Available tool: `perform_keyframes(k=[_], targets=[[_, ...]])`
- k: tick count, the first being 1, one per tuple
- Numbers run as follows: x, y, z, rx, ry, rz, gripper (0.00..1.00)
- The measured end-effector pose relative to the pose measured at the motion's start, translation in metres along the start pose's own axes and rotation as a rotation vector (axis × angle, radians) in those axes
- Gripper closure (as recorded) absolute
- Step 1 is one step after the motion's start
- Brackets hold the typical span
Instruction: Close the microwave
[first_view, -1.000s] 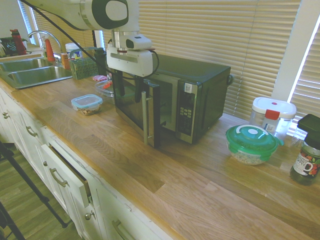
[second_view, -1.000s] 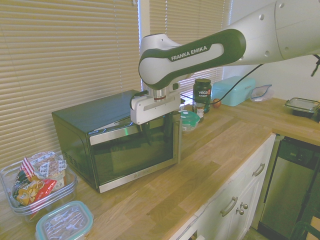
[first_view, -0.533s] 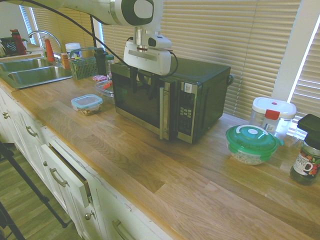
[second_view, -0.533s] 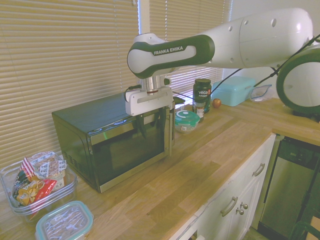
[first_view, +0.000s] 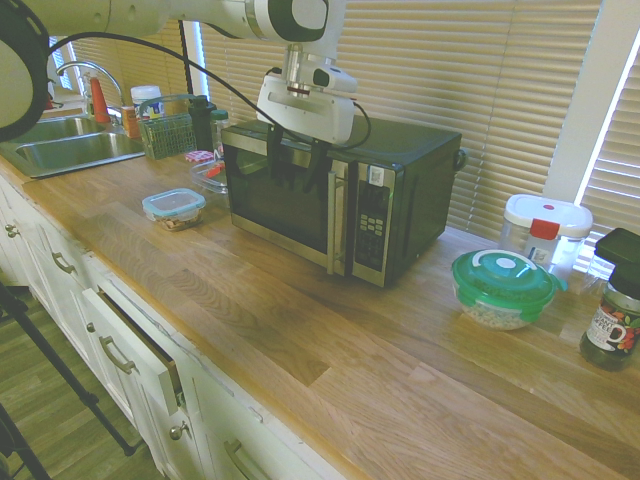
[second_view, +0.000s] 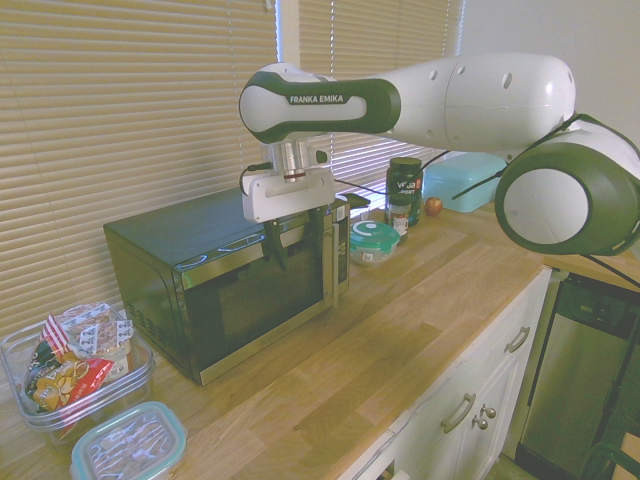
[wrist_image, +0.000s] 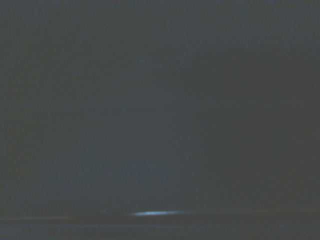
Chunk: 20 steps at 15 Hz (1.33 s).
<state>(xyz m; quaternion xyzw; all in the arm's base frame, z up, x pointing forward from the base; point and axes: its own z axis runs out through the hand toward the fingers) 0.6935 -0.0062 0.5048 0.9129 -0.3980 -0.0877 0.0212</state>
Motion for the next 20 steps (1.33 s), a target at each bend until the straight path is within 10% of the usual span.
perform_keyframes(k=[20], targets=[[-0.073, 0.059, 0.008, 0.072, 0.035, -0.139, 0.00]])
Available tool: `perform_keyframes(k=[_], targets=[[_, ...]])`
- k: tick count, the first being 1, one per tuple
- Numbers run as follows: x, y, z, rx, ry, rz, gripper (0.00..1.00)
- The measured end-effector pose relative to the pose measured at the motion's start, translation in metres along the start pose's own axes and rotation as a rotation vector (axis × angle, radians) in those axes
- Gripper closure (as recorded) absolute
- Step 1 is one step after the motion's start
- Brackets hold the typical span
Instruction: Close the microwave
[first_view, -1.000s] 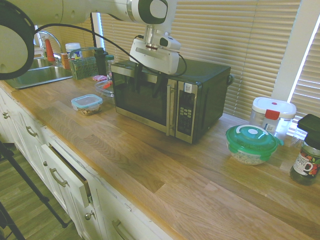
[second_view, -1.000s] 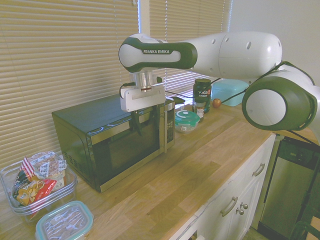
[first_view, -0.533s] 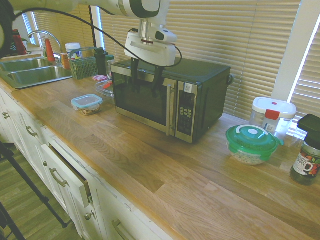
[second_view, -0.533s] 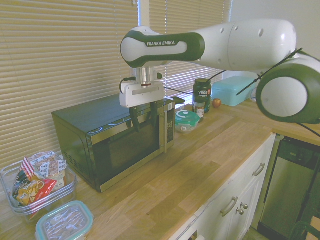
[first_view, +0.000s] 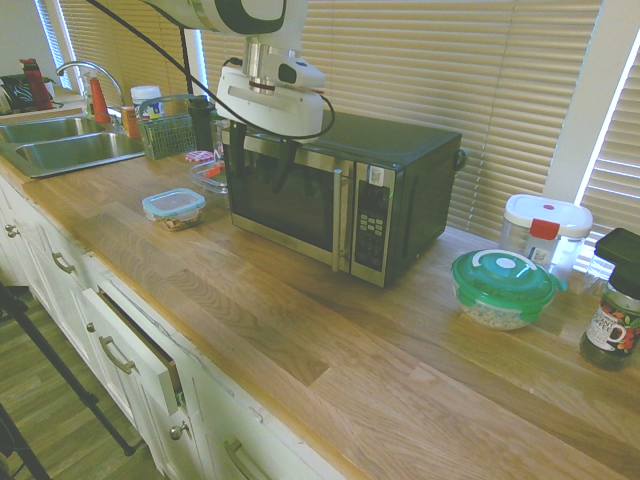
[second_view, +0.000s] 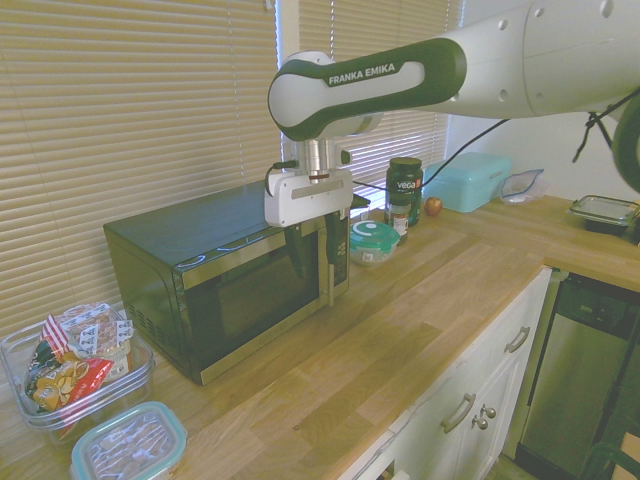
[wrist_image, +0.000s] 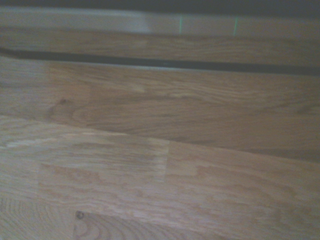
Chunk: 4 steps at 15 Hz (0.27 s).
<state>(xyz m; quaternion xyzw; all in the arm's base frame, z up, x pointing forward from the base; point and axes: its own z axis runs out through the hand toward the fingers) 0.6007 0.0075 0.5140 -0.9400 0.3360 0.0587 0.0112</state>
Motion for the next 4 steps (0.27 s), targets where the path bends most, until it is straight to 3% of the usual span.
perform_keyframes(k=[4], targets=[[-0.033, 0.024, 0.026, 0.003, 0.007, -0.023, 0.00]])
